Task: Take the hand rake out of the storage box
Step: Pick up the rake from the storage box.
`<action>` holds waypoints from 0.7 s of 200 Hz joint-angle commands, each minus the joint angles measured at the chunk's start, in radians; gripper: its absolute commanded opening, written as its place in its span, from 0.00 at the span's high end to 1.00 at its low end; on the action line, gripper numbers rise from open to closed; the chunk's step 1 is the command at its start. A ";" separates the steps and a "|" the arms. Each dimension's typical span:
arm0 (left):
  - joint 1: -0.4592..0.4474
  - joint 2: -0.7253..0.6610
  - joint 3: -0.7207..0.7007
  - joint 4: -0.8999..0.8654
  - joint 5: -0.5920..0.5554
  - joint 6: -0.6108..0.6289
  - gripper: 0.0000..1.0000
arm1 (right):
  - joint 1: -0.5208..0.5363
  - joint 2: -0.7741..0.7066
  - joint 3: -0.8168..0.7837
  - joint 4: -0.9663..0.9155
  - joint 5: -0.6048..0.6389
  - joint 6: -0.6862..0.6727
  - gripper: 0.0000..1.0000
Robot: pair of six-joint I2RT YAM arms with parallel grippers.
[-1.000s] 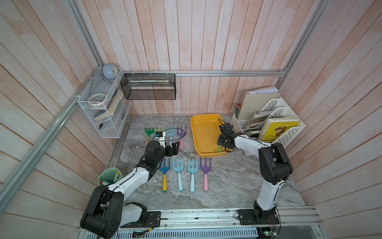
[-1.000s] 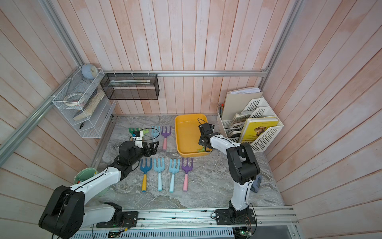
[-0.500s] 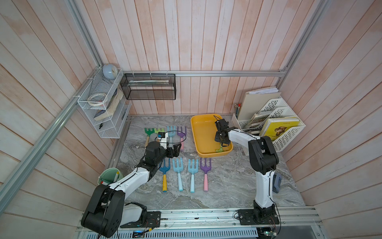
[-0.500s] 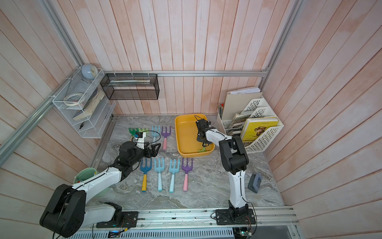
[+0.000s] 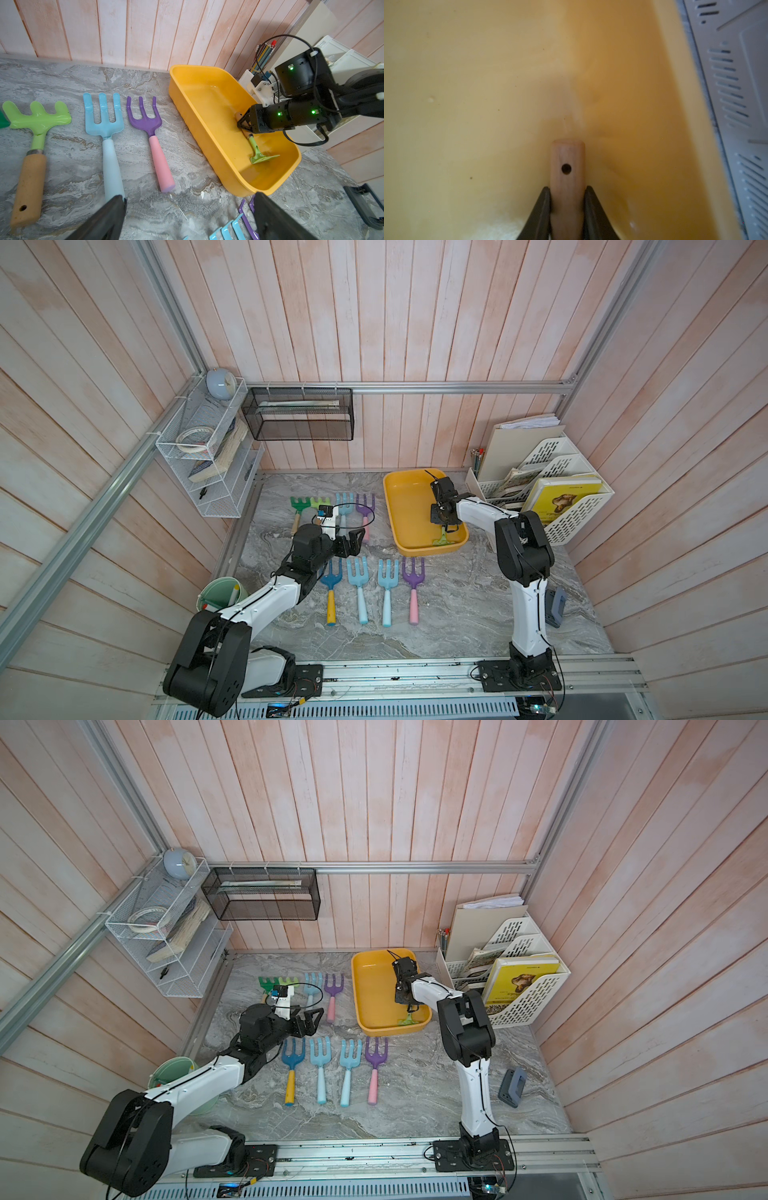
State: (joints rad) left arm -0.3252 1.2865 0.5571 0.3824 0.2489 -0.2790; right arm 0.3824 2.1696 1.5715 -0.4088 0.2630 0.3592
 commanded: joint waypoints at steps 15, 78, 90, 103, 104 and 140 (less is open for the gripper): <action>0.006 -0.030 -0.031 0.036 0.026 0.027 0.00 | -0.007 -0.112 0.021 0.010 -0.075 -0.164 0.98; 0.006 -0.068 -0.054 0.041 0.002 0.032 0.00 | 0.017 -0.796 -0.550 0.379 -0.659 -0.861 1.00; 0.006 -0.071 -0.057 0.043 0.000 0.031 0.00 | 0.043 -0.929 -0.684 0.338 -0.839 -1.139 1.00; 0.006 -0.068 -0.062 0.055 0.006 0.029 0.00 | 0.120 -1.037 -0.812 0.391 -0.870 -1.185 1.00; 0.006 -0.067 -0.063 0.056 0.007 0.029 0.00 | 0.126 -1.043 -0.817 0.387 -0.877 -1.195 1.00; 0.005 -0.041 -0.063 0.069 0.032 0.023 0.00 | 0.290 -1.132 -0.900 0.101 -0.922 -1.391 1.00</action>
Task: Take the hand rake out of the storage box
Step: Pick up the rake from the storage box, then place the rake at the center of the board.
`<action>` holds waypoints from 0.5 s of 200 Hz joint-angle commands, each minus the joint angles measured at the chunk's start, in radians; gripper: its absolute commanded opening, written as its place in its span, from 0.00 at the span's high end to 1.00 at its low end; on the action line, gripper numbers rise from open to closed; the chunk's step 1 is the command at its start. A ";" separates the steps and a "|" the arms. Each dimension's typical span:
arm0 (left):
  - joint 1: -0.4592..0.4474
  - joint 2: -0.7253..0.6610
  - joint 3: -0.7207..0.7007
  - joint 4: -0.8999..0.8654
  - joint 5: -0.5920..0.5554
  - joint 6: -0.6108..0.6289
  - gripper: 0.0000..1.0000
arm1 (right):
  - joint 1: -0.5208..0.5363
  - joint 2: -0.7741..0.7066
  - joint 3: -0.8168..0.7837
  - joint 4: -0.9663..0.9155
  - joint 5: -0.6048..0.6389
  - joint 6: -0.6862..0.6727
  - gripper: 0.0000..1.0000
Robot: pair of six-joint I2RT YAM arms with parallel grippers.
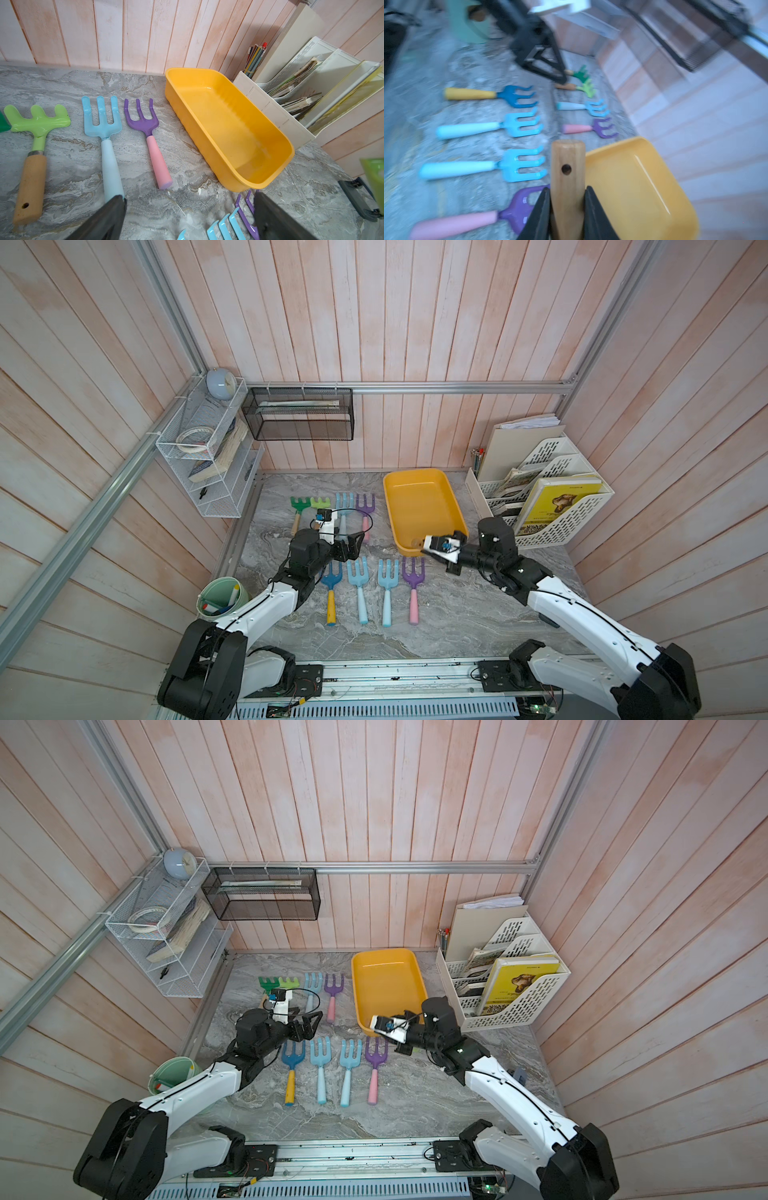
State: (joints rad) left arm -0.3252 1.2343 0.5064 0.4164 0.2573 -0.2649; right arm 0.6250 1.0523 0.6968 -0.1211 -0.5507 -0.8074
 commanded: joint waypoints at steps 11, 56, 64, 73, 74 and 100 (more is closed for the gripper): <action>0.006 0.008 -0.015 0.040 0.030 0.007 0.00 | 0.051 -0.021 -0.038 -0.222 -0.074 -0.211 1.00; 0.006 -0.023 -0.041 0.058 0.014 0.012 0.00 | 0.059 0.069 -0.076 -0.256 0.069 -0.240 1.00; 0.006 -0.020 -0.041 0.062 0.023 0.013 0.00 | 0.059 0.094 -0.072 -0.275 0.049 -0.255 1.00; 0.006 -0.014 -0.036 0.064 0.049 0.013 0.00 | 0.059 0.113 -0.076 -0.279 0.034 -0.256 1.00; 0.007 -0.014 -0.036 0.064 0.052 0.014 0.00 | 0.059 0.115 -0.076 -0.278 0.034 -0.254 1.00; 0.006 -0.006 -0.034 0.069 0.069 0.017 0.00 | 0.048 0.149 -0.120 -0.220 0.096 -0.236 1.00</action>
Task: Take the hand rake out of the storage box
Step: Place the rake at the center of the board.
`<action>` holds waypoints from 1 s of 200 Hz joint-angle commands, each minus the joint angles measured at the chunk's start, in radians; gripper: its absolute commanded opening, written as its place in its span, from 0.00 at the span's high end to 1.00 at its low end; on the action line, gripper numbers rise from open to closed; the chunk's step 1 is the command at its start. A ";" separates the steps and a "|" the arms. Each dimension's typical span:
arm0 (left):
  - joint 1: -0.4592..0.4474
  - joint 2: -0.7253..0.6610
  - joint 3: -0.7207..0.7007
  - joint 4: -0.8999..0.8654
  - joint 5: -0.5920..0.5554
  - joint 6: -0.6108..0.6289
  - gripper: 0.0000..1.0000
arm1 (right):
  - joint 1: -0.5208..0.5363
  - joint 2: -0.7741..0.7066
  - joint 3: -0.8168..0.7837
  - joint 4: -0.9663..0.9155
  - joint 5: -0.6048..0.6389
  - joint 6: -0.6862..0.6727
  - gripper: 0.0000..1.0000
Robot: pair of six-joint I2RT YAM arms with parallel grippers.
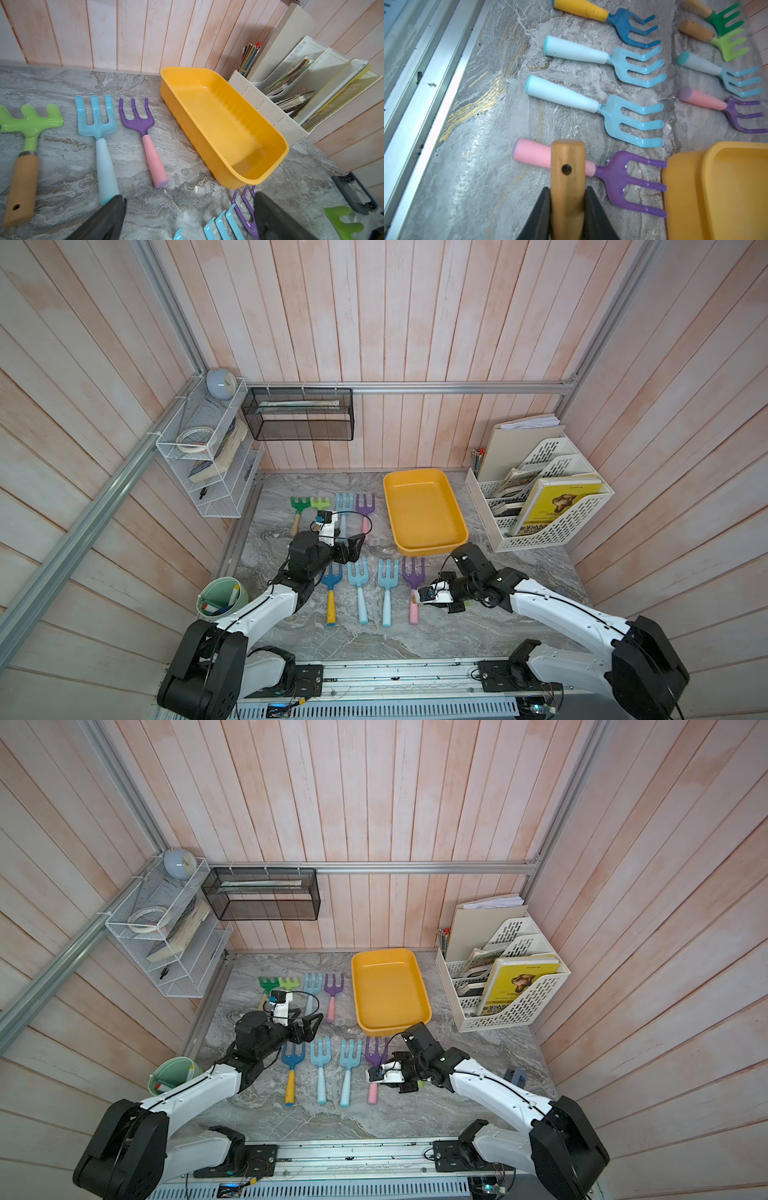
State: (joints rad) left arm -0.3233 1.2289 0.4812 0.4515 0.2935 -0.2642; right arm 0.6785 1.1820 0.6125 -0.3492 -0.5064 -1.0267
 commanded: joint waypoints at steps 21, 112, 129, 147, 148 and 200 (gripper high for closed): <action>0.004 0.006 -0.010 0.040 0.046 0.019 0.00 | -0.041 0.074 -0.065 0.041 0.087 -0.016 1.00; 0.004 0.004 -0.009 0.032 0.062 0.030 0.00 | -0.110 0.220 -0.015 0.009 0.064 -0.041 0.02; 0.004 0.007 -0.007 0.028 0.063 0.030 0.00 | -0.105 0.140 -0.005 0.040 0.069 0.020 0.02; 0.004 0.007 -0.004 0.027 0.057 0.031 0.00 | -0.096 0.023 -0.002 0.175 0.136 0.246 0.02; 0.004 0.007 -0.003 0.027 0.056 0.032 0.00 | -0.096 0.016 -0.002 0.182 0.148 0.273 0.02; 0.004 0.008 -0.003 0.036 0.103 0.039 0.00 | -0.069 -0.182 0.100 0.293 0.636 1.250 0.02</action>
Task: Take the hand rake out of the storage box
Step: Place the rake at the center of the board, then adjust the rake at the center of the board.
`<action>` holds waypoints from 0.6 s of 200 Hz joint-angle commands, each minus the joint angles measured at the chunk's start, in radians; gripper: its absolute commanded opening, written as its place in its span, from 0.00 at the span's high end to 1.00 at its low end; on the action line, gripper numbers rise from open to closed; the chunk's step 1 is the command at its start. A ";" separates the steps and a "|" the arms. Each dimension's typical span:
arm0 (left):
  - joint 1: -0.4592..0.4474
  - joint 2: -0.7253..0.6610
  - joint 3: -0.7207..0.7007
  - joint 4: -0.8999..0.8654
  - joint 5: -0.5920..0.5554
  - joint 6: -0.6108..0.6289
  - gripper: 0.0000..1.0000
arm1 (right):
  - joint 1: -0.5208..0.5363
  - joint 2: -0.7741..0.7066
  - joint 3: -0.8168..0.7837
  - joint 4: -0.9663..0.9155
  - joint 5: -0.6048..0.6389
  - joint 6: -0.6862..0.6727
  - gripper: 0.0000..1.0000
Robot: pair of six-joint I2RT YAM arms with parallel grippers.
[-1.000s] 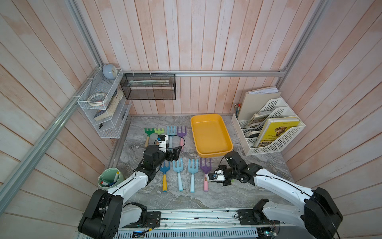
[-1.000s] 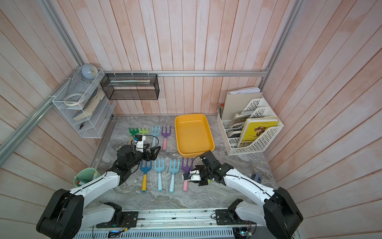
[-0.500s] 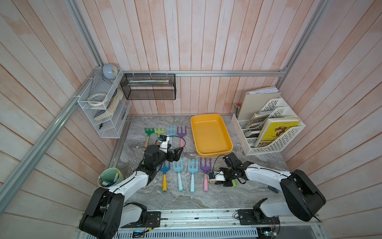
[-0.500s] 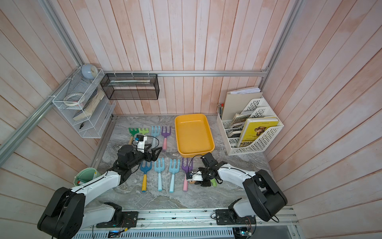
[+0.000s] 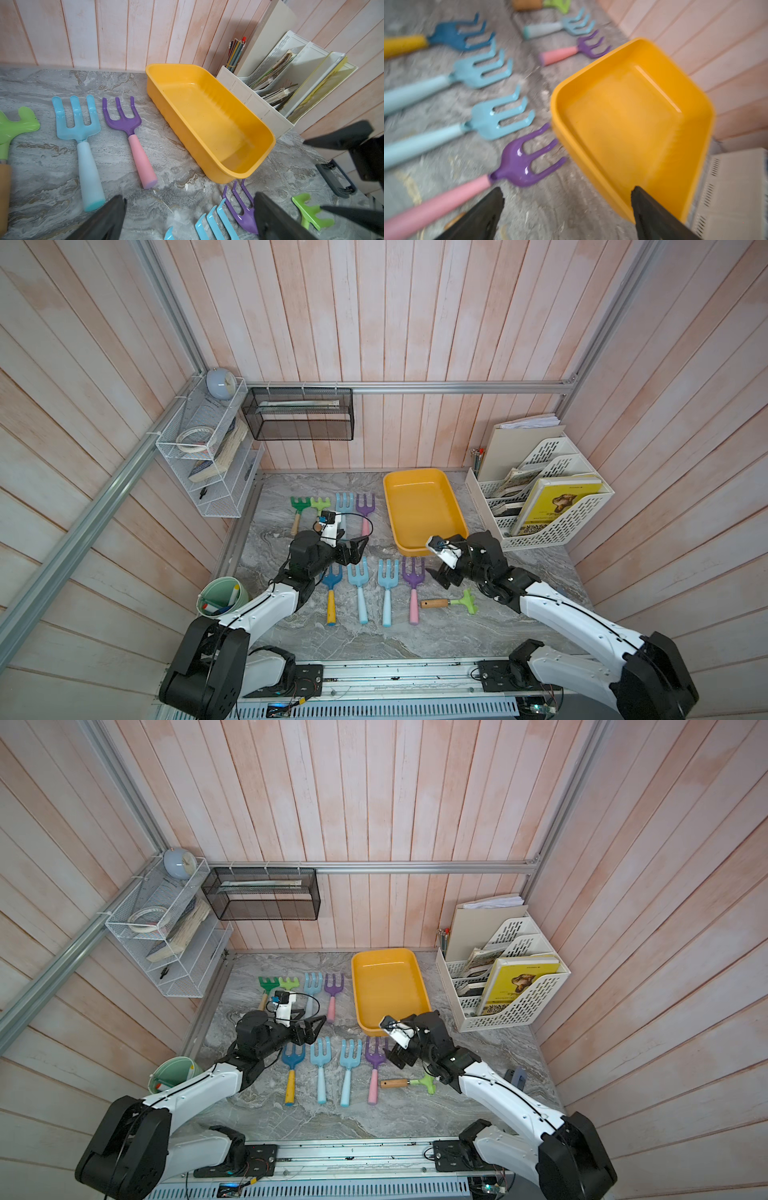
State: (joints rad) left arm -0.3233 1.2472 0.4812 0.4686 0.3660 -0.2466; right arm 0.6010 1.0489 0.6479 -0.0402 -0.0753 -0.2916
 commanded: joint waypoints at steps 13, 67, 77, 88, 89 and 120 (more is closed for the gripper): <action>0.004 -0.014 -0.006 0.019 0.027 0.022 0.00 | -0.034 -0.052 0.104 -0.205 0.379 0.847 0.02; 0.004 -0.012 -0.013 0.044 0.060 0.026 0.00 | -0.110 -0.012 0.056 -0.709 0.272 1.334 0.02; 0.004 -0.012 -0.012 0.038 0.054 0.028 0.00 | -0.079 0.008 0.056 -0.749 0.249 1.347 0.02; 0.004 -0.014 -0.013 0.038 0.052 0.032 0.00 | -0.036 0.036 0.058 -0.786 0.237 1.374 0.02; 0.004 -0.014 -0.013 0.038 0.052 0.032 0.00 | -0.032 0.039 0.056 -0.788 0.238 1.376 0.02; 0.005 -0.008 -0.015 0.042 0.042 0.032 0.00 | -0.004 0.100 0.013 -0.772 0.234 1.385 0.05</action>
State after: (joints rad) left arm -0.3233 1.2472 0.4812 0.4873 0.4004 -0.2317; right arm 0.5884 1.1206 0.6964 -0.7349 0.1612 1.0164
